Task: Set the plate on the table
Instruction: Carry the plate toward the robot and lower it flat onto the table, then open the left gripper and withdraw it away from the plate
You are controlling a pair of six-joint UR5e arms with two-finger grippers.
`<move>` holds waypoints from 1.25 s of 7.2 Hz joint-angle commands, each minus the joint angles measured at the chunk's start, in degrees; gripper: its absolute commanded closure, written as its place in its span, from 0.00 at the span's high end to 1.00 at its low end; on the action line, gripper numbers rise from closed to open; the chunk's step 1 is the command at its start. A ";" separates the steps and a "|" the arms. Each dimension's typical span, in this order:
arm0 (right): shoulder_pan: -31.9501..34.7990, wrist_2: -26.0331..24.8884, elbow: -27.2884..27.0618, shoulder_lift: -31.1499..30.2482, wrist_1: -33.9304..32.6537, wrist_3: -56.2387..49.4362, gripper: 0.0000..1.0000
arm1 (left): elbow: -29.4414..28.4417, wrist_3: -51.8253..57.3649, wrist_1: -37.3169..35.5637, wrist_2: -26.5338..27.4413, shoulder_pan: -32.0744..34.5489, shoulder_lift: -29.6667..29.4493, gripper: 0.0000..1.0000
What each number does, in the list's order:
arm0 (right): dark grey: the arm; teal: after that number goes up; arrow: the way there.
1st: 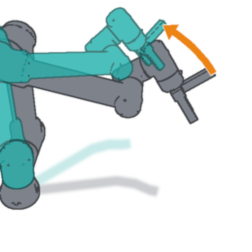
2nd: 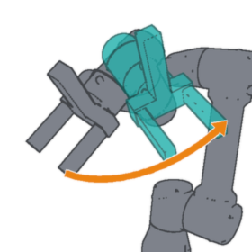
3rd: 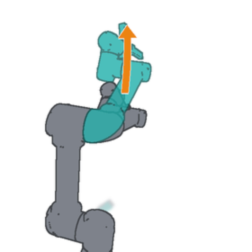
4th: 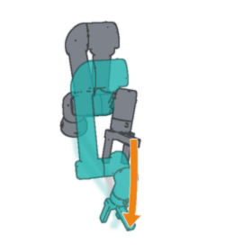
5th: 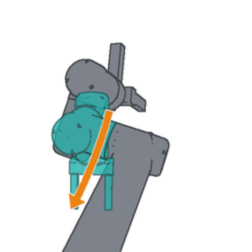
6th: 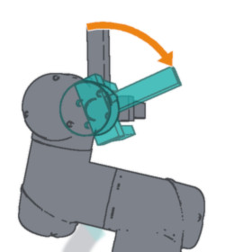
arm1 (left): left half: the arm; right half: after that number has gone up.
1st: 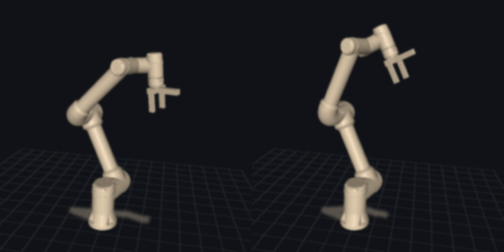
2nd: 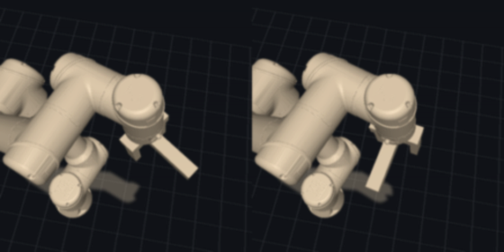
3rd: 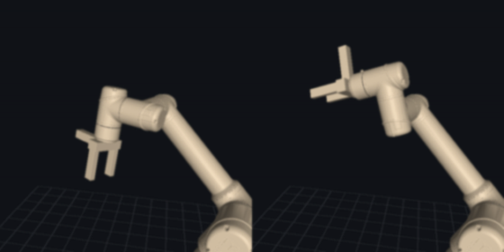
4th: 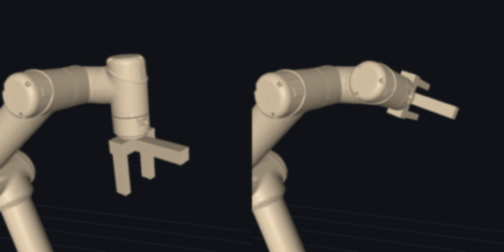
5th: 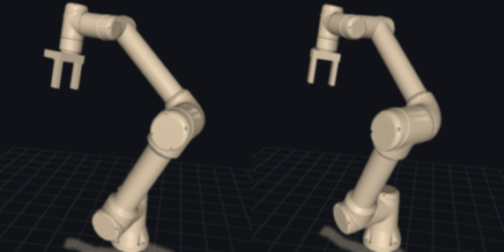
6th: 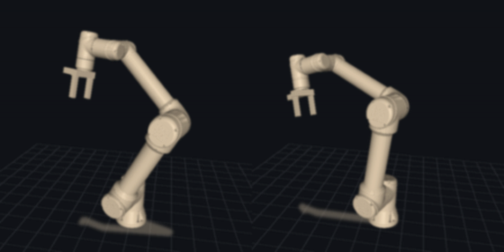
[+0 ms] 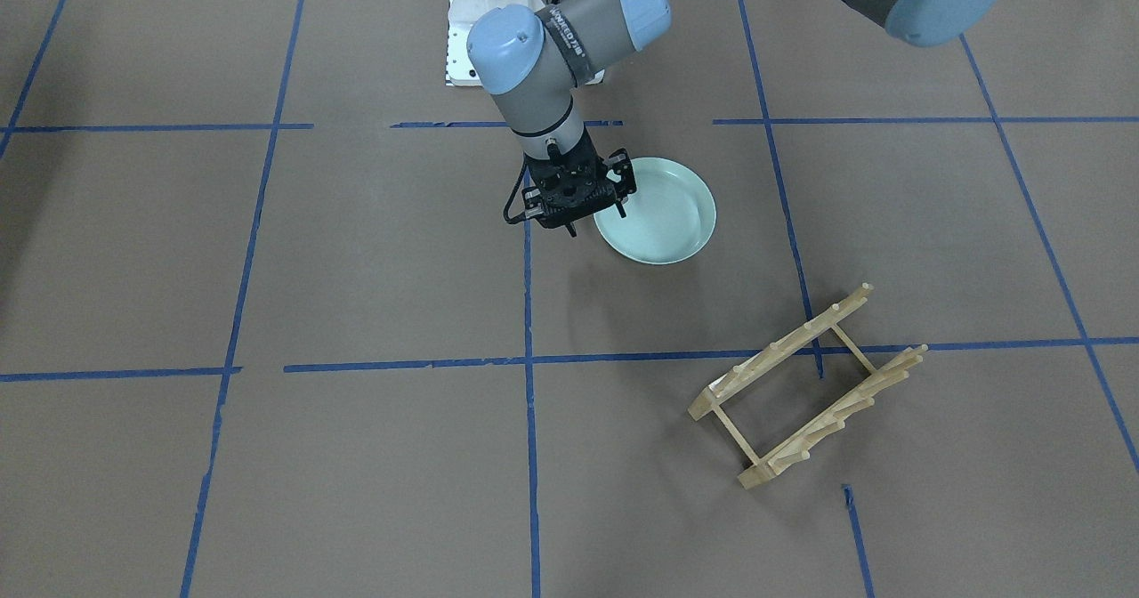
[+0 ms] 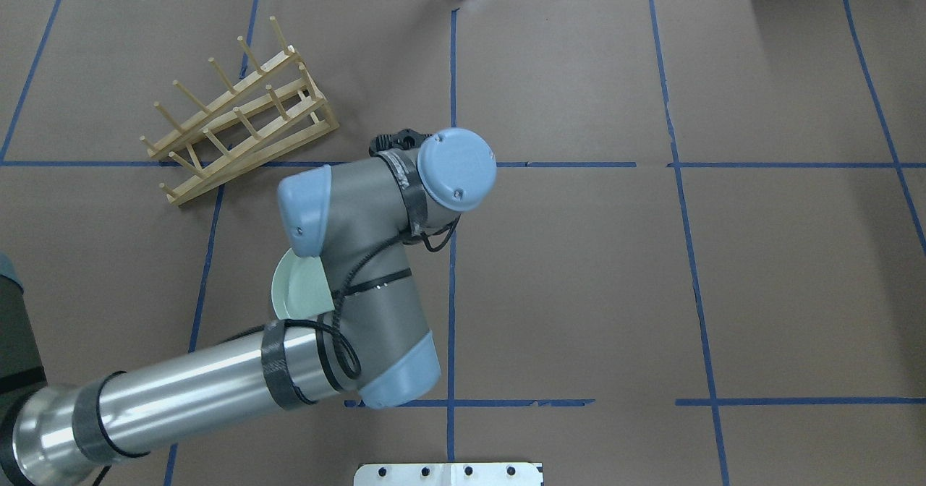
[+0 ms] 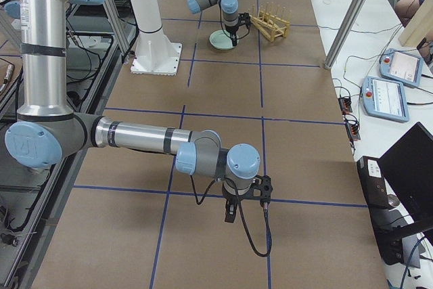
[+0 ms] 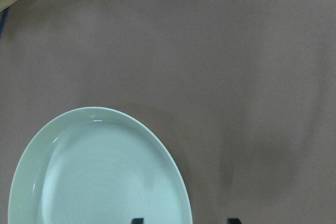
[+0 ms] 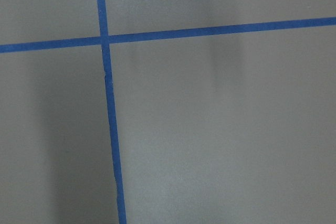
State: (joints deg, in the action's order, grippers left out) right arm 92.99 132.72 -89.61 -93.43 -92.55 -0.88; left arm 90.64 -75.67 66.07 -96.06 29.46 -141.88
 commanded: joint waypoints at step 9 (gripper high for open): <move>0.00 0.00 0.05 0.00 0.00 0.00 1.00 | -1.95 88.24 14.86 -41.75 62.74 43.61 1.00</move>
State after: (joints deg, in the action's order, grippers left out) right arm 92.99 132.71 -89.56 -93.43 -92.55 -0.88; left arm 90.30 10.17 79.46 -135.95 91.39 -101.03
